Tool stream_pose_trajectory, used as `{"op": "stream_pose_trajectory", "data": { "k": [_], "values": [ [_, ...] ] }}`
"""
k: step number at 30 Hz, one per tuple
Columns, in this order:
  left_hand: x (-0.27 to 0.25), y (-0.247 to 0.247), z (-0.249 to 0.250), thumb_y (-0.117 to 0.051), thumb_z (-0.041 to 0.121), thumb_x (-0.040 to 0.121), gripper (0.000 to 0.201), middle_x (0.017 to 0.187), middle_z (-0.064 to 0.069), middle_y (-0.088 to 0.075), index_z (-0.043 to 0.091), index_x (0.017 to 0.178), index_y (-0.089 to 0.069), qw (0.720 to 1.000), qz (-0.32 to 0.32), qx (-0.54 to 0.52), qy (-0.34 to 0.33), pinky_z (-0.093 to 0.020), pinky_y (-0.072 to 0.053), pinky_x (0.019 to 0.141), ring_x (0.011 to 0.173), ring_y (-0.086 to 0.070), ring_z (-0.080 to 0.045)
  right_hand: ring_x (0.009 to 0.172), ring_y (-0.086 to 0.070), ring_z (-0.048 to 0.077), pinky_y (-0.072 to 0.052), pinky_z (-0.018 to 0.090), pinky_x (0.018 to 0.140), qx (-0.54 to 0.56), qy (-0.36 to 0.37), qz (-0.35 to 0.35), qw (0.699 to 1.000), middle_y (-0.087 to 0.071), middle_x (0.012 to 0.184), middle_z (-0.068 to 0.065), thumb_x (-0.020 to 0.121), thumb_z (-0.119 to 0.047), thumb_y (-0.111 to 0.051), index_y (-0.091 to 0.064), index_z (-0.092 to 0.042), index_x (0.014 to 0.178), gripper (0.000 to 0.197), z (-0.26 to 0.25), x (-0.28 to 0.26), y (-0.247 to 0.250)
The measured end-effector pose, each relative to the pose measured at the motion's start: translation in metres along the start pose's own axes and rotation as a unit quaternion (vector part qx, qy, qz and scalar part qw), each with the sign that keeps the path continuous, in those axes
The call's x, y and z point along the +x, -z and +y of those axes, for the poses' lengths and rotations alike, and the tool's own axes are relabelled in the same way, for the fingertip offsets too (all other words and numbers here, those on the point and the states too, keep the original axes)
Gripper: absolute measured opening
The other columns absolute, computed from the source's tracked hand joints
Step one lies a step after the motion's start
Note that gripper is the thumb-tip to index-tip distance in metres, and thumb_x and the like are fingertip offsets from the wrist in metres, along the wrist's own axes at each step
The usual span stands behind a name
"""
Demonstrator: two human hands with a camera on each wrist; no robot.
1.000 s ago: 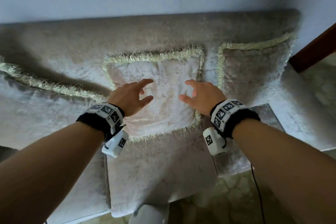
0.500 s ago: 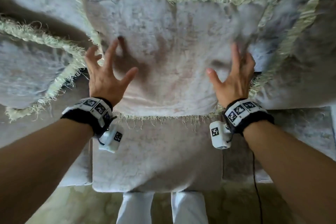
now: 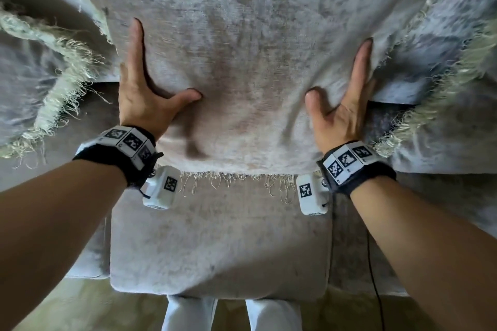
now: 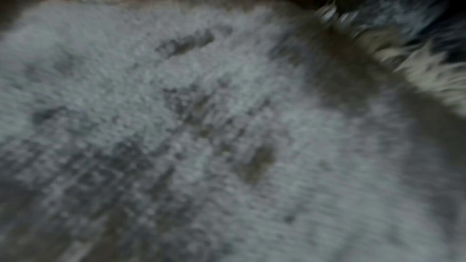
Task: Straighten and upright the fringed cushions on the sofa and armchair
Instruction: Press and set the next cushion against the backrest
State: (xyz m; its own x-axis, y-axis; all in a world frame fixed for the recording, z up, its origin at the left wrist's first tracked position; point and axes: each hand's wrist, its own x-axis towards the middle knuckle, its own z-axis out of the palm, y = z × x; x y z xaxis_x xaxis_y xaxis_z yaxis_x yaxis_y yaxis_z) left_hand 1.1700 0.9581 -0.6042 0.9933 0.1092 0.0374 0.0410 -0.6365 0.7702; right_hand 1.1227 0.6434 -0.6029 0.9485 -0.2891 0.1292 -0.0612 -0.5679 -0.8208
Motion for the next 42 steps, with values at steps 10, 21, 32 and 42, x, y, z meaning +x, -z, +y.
{"op": "stream_pose_trajectory", "data": {
  "k": [10,21,32,42],
  "values": [
    [-0.067,-0.019,0.030,-0.079,0.065,0.059,0.126,0.157,0.004,-0.029,0.019,0.157,-0.016,0.978,0.077,-0.153,0.118,-0.015,-0.020,0.121,0.146,-0.028,-0.006,0.136,-0.015,-0.014,0.001,-0.002,0.108,-0.080,0.181,-0.063,0.978,-0.033,0.156,0.018,0.077,-0.084,-0.043,-0.025,-0.020,0.158,0.106,-0.104,0.057,0.069],
    [-0.058,-0.058,0.009,-0.050,0.100,0.052,0.132,0.136,-0.018,-0.047,0.006,0.141,-0.027,0.949,0.157,-0.159,0.223,-0.049,-0.040,0.111,0.126,-0.052,-0.034,0.149,-0.016,0.042,-0.019,0.045,0.119,-0.174,0.214,-0.153,0.949,-0.024,0.163,0.022,0.073,-0.087,-0.046,-0.019,-0.040,0.158,0.100,-0.105,0.104,0.027],
    [-0.060,-0.058,0.006,-0.060,0.083,0.065,0.111,0.140,-0.016,-0.037,0.009,0.143,-0.031,0.949,0.153,-0.134,0.241,-0.044,-0.033,0.112,0.135,-0.037,-0.033,0.133,-0.032,0.016,-0.030,0.015,0.107,-0.159,0.249,-0.096,0.950,-0.031,0.150,0.022,0.078,-0.076,-0.049,-0.032,-0.029,0.156,0.093,-0.087,0.101,0.029],
    [-0.036,0.012,0.141,-0.052,0.057,0.080,0.056,0.126,-0.010,-0.057,0.015,0.116,-0.060,0.983,0.109,0.008,0.147,-0.051,-0.042,0.104,0.119,-0.052,-0.029,0.116,-0.060,0.029,-0.047,0.042,0.099,-0.266,0.125,-0.183,0.938,-0.064,0.127,0.007,0.094,-0.059,-0.055,-0.065,-0.018,0.129,0.055,-0.133,0.065,0.109]
  ]
}}
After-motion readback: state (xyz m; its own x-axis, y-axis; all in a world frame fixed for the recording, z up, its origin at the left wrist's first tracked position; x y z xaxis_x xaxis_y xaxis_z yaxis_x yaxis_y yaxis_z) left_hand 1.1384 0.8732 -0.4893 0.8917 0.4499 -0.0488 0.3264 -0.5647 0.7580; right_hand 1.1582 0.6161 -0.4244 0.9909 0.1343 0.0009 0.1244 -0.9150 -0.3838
